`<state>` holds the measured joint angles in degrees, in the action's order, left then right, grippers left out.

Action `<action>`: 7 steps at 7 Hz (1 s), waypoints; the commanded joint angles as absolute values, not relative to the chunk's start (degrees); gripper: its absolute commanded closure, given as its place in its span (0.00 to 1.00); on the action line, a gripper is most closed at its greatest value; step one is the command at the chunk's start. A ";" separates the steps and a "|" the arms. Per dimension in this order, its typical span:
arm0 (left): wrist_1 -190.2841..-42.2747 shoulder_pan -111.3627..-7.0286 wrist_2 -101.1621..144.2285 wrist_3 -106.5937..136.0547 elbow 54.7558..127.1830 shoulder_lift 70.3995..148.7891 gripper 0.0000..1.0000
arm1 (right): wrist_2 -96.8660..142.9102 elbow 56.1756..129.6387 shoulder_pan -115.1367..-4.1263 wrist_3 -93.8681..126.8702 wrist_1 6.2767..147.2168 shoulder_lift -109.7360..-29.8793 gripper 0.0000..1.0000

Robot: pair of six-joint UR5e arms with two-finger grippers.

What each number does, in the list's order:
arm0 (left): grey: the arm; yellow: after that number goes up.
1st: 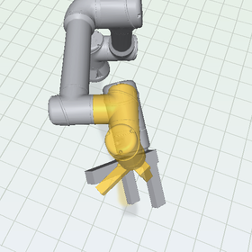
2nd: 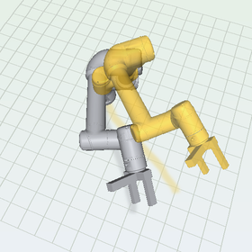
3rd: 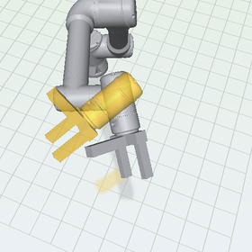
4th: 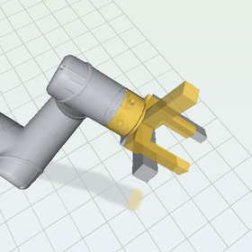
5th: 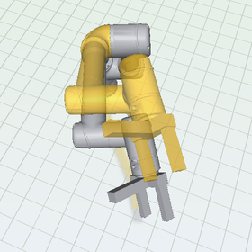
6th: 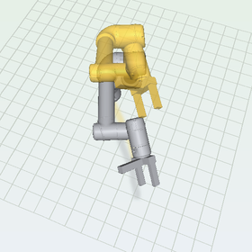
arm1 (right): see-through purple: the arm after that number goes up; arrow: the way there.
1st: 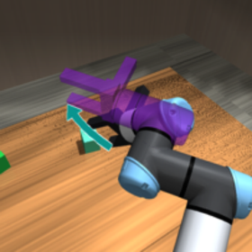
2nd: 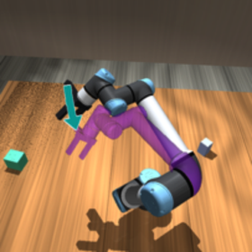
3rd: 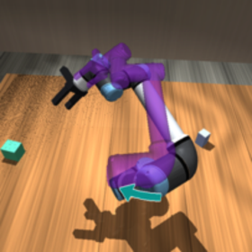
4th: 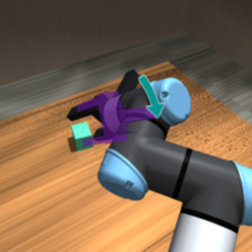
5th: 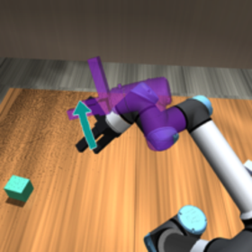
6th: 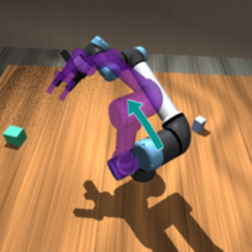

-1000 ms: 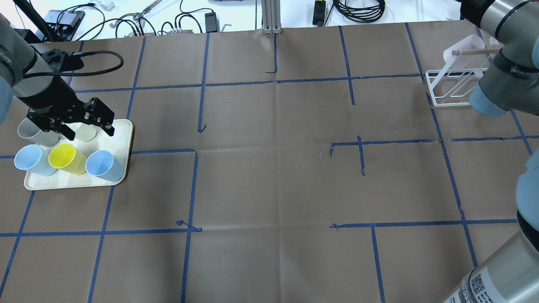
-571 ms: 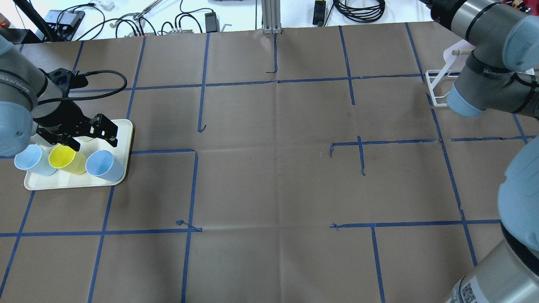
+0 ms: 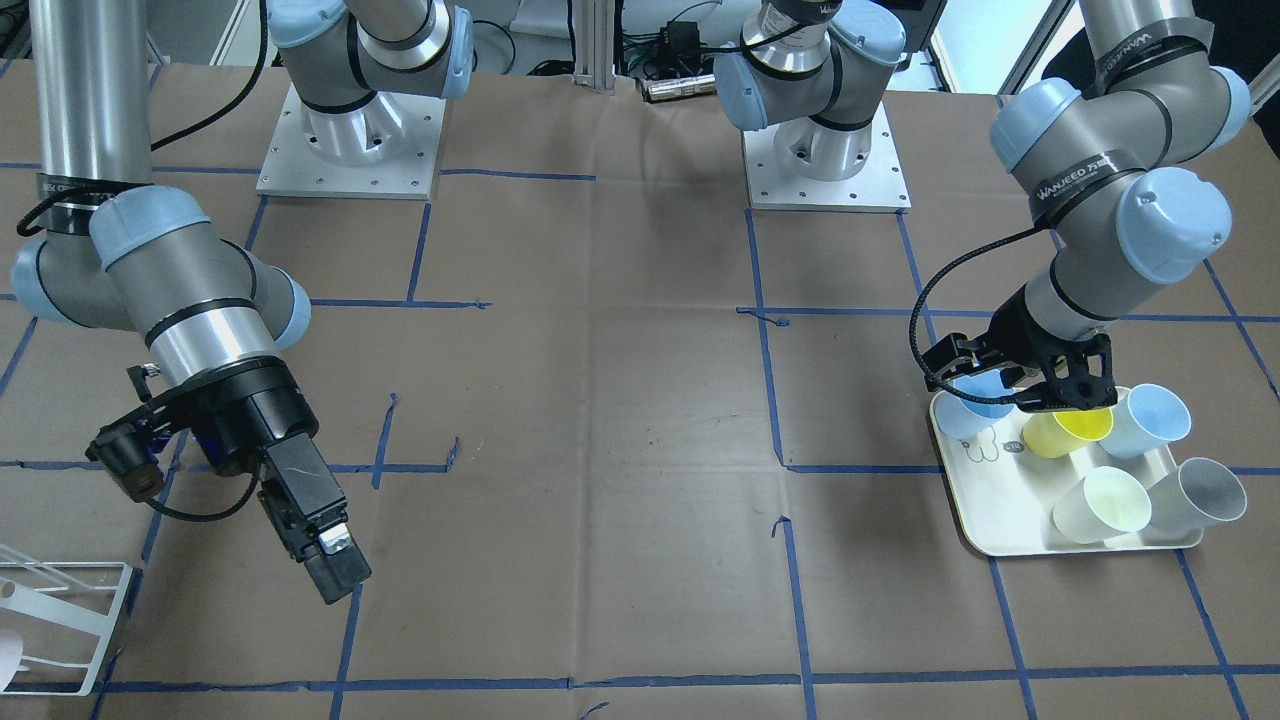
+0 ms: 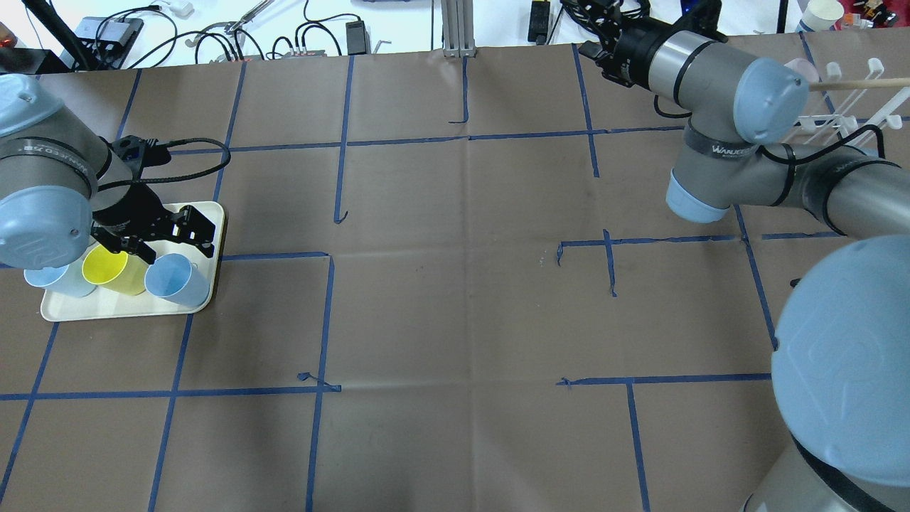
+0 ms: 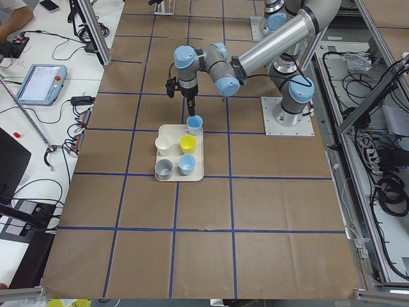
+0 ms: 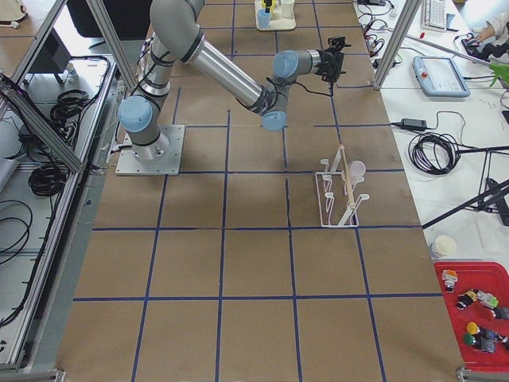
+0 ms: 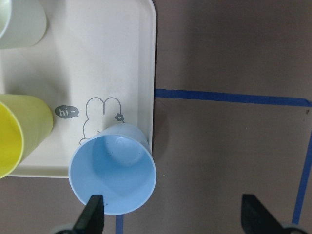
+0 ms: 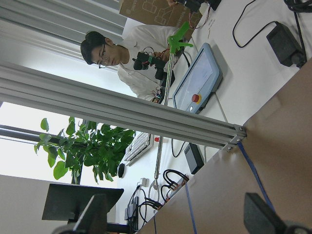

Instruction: Transfer IKEA cup to right arm and place on rack

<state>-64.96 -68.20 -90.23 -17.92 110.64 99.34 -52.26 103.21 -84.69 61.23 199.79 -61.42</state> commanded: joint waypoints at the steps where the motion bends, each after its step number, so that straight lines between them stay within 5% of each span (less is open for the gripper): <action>1: -64.25 -68.12 -90.26 -17.93 110.65 101.94 0.01 | -52.12 103.18 -89.53 68.26 199.95 -61.70 0.00; 7: -63.90 -68.03 -93.51 -17.58 110.65 105.03 0.02 | -52.74 102.83 -91.23 72.86 203.64 -60.64 0.00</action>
